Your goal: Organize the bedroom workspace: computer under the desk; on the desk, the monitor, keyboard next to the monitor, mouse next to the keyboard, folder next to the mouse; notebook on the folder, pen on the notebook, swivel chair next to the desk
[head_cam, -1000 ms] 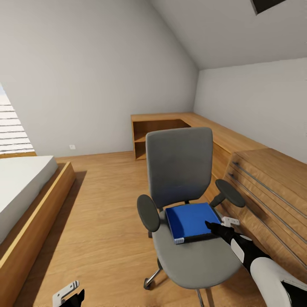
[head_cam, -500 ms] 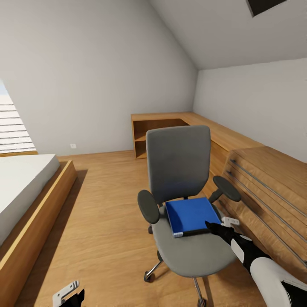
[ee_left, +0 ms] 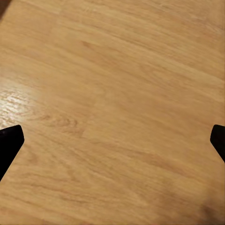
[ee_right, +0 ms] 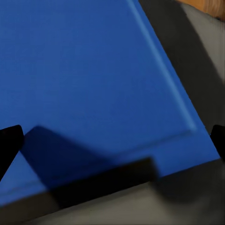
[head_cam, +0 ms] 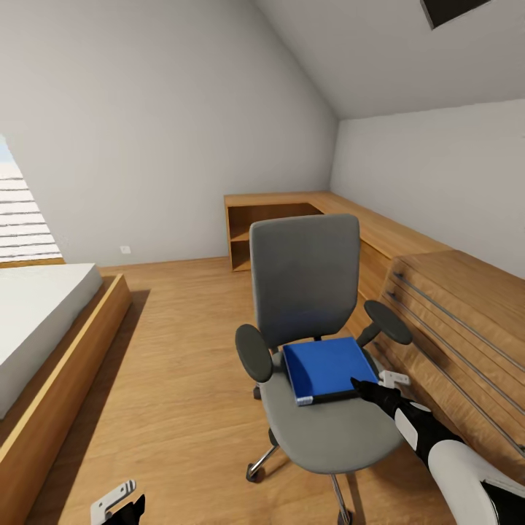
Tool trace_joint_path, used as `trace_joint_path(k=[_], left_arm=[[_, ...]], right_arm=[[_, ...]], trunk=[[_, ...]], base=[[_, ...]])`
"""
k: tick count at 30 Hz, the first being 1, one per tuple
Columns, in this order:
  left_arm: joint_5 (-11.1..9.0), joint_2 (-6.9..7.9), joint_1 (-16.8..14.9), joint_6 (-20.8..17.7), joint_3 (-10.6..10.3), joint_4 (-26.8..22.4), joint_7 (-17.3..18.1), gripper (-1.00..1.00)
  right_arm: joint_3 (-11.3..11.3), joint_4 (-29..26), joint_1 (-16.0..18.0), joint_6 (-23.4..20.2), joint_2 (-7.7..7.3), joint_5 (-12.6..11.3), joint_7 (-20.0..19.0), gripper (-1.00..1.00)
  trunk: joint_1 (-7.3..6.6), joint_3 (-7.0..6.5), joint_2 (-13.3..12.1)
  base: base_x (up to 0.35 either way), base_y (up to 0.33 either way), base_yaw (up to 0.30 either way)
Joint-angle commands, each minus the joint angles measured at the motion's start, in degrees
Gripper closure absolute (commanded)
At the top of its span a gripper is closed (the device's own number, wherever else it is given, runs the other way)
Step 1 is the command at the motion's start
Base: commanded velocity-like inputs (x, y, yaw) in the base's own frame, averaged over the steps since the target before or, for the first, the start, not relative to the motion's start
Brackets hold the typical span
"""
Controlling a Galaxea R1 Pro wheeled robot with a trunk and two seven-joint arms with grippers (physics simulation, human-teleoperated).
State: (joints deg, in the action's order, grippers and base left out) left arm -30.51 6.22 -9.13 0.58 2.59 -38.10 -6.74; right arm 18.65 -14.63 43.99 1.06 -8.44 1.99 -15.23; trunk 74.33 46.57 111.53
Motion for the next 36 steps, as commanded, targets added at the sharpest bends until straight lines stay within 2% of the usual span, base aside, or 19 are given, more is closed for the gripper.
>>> trace_joint_path(k=[1, 15, 31, 36], left_arm=[[-0.6, 0.02, -0.01, 0.05, -0.13, -0.05, -0.2, -1.0], [-0.6, -0.15, -0.01, 0.12, -0.21, -0.02, -0.07, -1.0], [-0.6, -0.16, -0.01, 0.12, -0.22, 0.0, -0.11, -1.0], [-0.6, -0.16, -0.01, 0.12, -0.22, -0.01, -0.11, -1.0]], right_arm=[[0.42, 0.04, 0.04, 0.25, 0.01, 0.22, -0.34, -1.0], [0.42, -0.31, 0.04, 1.91, 0.09, 0.03, -0.38, -1.0], [0.45, -0.32, 0.04, 1.93, 0.0, 0.03, -0.41, -1.0], [0.45, -0.32, 0.04, 1.93, 0.0, 0.03, -0.41, -1.0]], trunk=[[-0.01, 0.05, 0.02], [-0.01, 0.05, 0.02], [-3.52, -2.82, -6.4], [-3.52, -2.82, -6.4]], base=[[0.0, 0.0, 0.0], [0.0, 0.0, 0.0], [0.0, 0.0, 0.0], [0.0, 0.0, 0.0]])
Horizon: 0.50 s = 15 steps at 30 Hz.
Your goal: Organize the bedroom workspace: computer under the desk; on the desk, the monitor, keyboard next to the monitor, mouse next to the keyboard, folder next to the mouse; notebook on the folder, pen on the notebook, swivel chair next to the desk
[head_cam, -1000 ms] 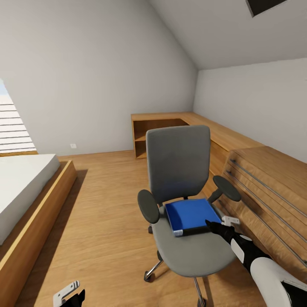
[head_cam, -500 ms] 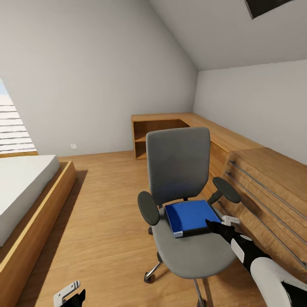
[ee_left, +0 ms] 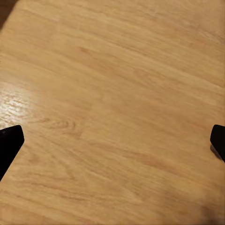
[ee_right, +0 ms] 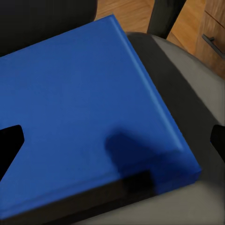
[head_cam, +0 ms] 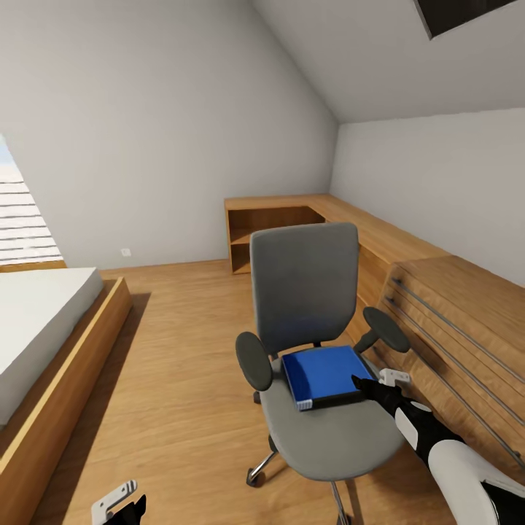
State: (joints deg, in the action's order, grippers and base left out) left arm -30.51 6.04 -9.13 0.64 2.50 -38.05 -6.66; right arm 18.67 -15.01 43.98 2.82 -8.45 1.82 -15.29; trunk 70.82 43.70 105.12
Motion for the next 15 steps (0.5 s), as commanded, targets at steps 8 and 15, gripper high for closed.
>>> trace_joint_path(k=[8, 15], left_arm=[[-0.6, 0.02, -0.01, 0.07, -0.13, -0.05, -0.18, -1.0], [-0.6, 0.02, -0.01, 0.07, -0.12, -0.03, -0.12, -1.0]], right_arm=[[0.41, 0.13, 0.05, 0.12, 0.01, 0.2, -0.36, -1.0], [0.4, 0.16, 0.05, 0.02, 0.03, 0.2, -0.36, -1.0]], trunk=[[-0.01, 0.05, 0.02], [-0.01, 0.05, 0.02]], base=[[0.001, 0.0, 0.0], [0.218, 0.0, 0.0]])
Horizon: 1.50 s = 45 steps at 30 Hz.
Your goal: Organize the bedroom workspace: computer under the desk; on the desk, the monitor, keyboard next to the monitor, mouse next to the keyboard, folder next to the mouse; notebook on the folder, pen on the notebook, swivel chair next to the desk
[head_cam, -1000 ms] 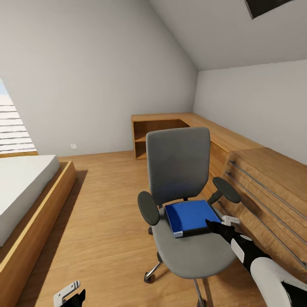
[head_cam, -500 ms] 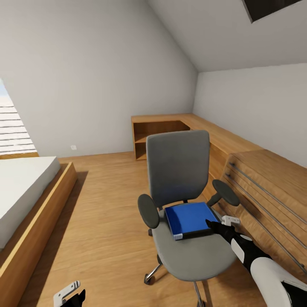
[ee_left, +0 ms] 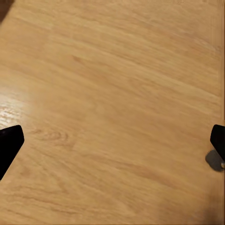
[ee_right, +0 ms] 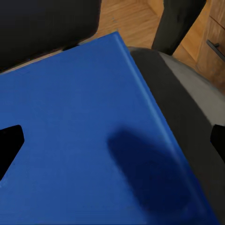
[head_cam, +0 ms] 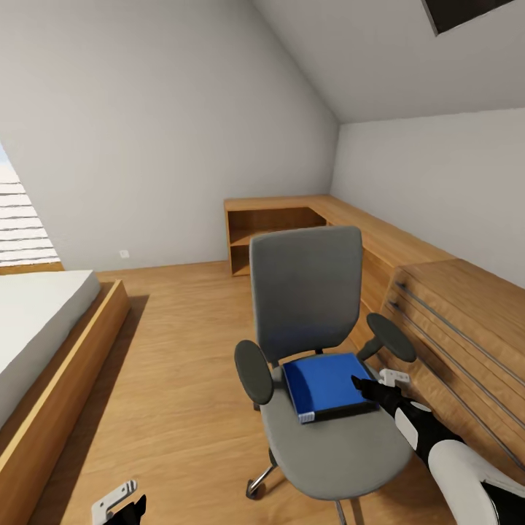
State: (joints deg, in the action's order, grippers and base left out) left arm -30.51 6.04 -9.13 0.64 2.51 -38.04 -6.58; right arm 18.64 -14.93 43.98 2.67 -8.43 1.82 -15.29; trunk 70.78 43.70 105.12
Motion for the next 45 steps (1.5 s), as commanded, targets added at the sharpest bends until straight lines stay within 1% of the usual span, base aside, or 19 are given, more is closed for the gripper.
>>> trace_joint_path(k=[1, 7, 26, 45], left_arm=[[-0.6, 0.02, -0.01, 0.07, -0.13, -0.04, -0.2, -1.0], [-0.6, 0.02, -0.01, 0.07, -0.14, -0.07, -0.19, -1.0], [-0.6, 0.03, -0.01, 0.07, -0.14, -0.1, -0.19, -1.0], [-0.6, 0.02, -0.01, 0.07, -0.05, -0.11, -0.19, -1.0]], right_arm=[[0.43, 0.07, 0.05, 0.17, 0.01, 0.2, -0.36, -1.0], [0.43, 0.12, 0.05, 0.15, 0.0, 0.2, -0.36, -1.0], [0.43, 0.3, 0.05, -0.25, 0.08, 0.21, -0.19, -1.0], [0.43, 0.34, 0.05, -0.29, 0.07, 0.2, -0.26, -1.0]], trunk=[[0.02, 0.05, 0.02], [0.02, 0.05, 0.02], [0.02, 0.05, 0.02], [4.2, 3.46, 7.64]], base=[[0.305, 0.0, 0.0], [0.166, 0.0, 0.0], [0.032, 0.0, 0.0], [0.0, 0.0, 0.0]])
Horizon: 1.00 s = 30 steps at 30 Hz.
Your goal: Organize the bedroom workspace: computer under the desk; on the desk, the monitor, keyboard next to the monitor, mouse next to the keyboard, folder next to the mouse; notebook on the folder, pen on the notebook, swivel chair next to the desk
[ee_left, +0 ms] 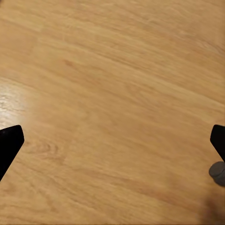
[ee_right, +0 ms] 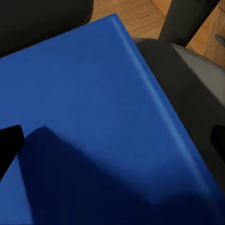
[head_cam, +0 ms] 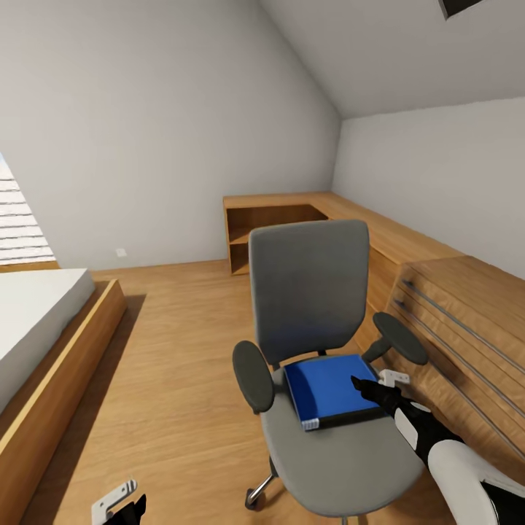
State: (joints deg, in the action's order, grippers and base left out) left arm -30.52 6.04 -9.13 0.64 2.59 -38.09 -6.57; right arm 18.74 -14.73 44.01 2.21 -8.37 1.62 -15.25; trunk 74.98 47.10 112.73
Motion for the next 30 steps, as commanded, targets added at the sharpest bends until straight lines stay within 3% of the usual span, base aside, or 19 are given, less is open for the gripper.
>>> trace_joint_path(k=[1, 20, 30], left_arm=[[-0.6, 0.02, -0.01, 0.06, -0.13, -0.05, -0.2, -1.0], [-0.66, 0.18, -0.01, 0.11, -0.04, -0.05, -0.2, -1.0], [-0.63, 0.23, -0.01, 0.13, -0.04, -0.05, -0.2, -1.0]], right_arm=[[0.33, 0.14, 0.02, 0.16, -0.01, 0.4, -0.3, -1.0], [0.33, 0.14, 0.02, 0.16, -0.03, 0.4, -0.31, -1.0], [0.33, 0.14, 0.02, 0.16, -0.05, 0.4, -0.27, -1.0]], trunk=[[0.22, 0.24, 0.43], [0.66, 0.6, 1.24], [0.66, 0.6, 1.24]], base=[[0.0, 0.0, 0.0], [-0.001, 0.0, 0.0], [-0.175, 0.0, 0.0]])
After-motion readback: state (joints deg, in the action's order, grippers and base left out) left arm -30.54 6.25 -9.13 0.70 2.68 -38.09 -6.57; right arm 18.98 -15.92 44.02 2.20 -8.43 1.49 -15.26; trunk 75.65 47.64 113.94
